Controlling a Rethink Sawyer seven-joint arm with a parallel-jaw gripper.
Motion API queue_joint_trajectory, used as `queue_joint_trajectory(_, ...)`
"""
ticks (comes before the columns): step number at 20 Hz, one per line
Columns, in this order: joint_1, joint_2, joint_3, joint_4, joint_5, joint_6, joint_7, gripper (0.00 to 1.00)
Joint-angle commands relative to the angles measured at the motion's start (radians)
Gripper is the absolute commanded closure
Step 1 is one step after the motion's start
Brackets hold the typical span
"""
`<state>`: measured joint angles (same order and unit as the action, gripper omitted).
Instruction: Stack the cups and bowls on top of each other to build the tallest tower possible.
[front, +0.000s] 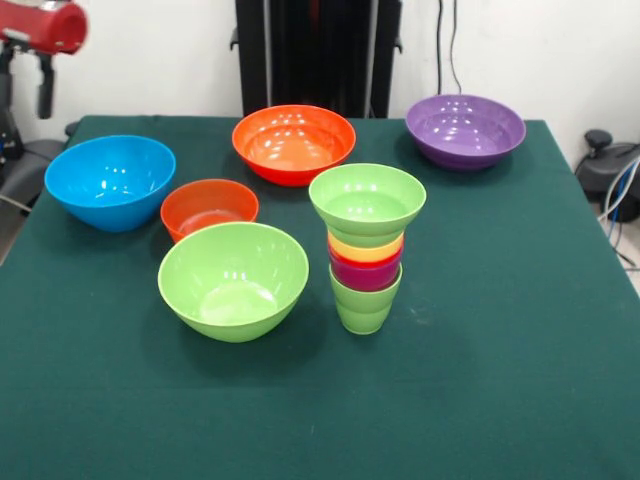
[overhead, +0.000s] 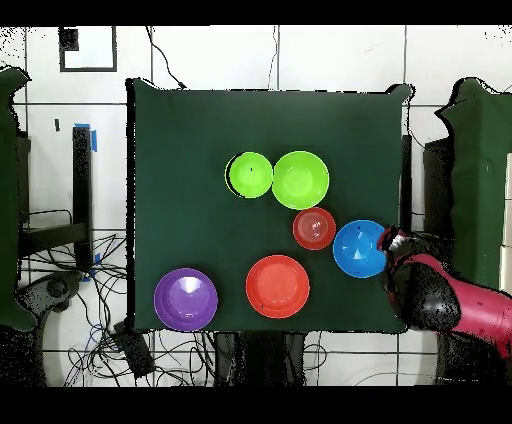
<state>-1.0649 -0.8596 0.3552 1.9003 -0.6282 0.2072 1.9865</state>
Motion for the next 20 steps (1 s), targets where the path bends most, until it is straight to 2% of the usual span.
queue_joint_trajectory(1,-0.022,0.077,0.068,-0.052,-0.149,-0.001,-0.141,0.0)
queue_joint_trajectory(9,0.053,0.118,-0.03,-0.073,-0.206,-0.07,0.003,0.0)
queue_joint_trajectory(12,0.118,0.143,-0.107,-0.092,-0.218,-0.114,0.064,0.0)
queue_joint_trajectory(16,0.188,0.168,-0.192,-0.104,-0.2,-0.161,0.112,0.0)
queue_joint_trajectory(20,0.213,0.177,-0.22,-0.089,-0.155,-0.194,0.118,0.0)
